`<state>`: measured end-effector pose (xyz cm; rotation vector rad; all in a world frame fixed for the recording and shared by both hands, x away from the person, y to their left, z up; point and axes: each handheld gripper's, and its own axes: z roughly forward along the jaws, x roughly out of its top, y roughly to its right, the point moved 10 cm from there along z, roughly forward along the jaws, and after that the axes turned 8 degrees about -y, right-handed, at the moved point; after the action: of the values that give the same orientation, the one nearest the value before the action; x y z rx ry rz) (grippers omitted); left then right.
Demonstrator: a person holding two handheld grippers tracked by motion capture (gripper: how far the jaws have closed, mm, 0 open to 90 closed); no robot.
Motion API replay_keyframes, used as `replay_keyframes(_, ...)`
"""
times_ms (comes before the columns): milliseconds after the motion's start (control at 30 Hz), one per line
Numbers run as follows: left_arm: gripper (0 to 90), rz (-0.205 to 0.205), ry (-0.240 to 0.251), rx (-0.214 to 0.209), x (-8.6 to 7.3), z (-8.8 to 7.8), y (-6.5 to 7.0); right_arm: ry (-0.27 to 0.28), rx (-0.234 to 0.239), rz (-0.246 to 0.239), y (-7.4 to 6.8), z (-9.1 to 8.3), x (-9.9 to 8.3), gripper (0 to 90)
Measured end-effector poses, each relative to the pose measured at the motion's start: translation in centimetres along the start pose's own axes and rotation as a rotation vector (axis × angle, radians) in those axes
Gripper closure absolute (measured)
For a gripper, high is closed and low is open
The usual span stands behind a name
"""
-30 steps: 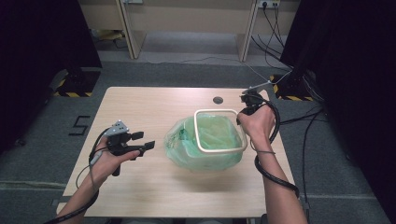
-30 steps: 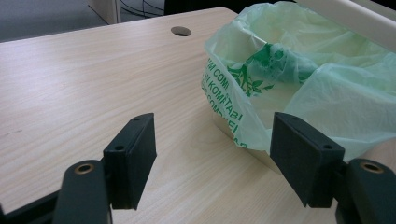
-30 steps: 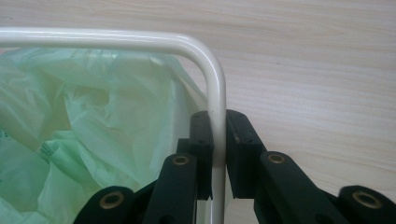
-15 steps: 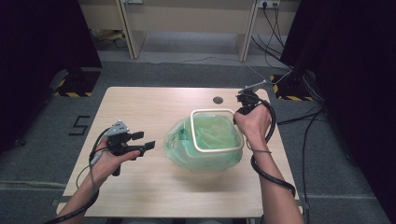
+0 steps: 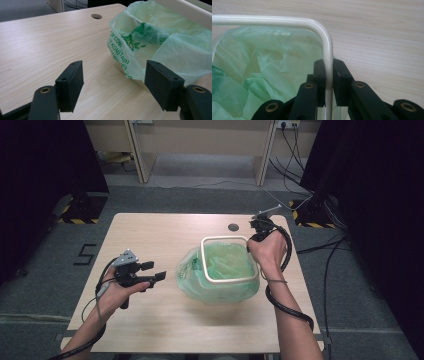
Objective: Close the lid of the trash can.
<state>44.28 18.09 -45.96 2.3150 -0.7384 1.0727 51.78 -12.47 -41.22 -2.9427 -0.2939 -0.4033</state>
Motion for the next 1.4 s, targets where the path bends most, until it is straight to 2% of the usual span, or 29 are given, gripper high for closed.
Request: replay_keyframes(1400, 30.2, 0.007, 0.006, -0.002, 0.3, -0.1, 0.2, -0.021, -0.011, -0.023, -1.6, 1.1, -0.1, 81.8)
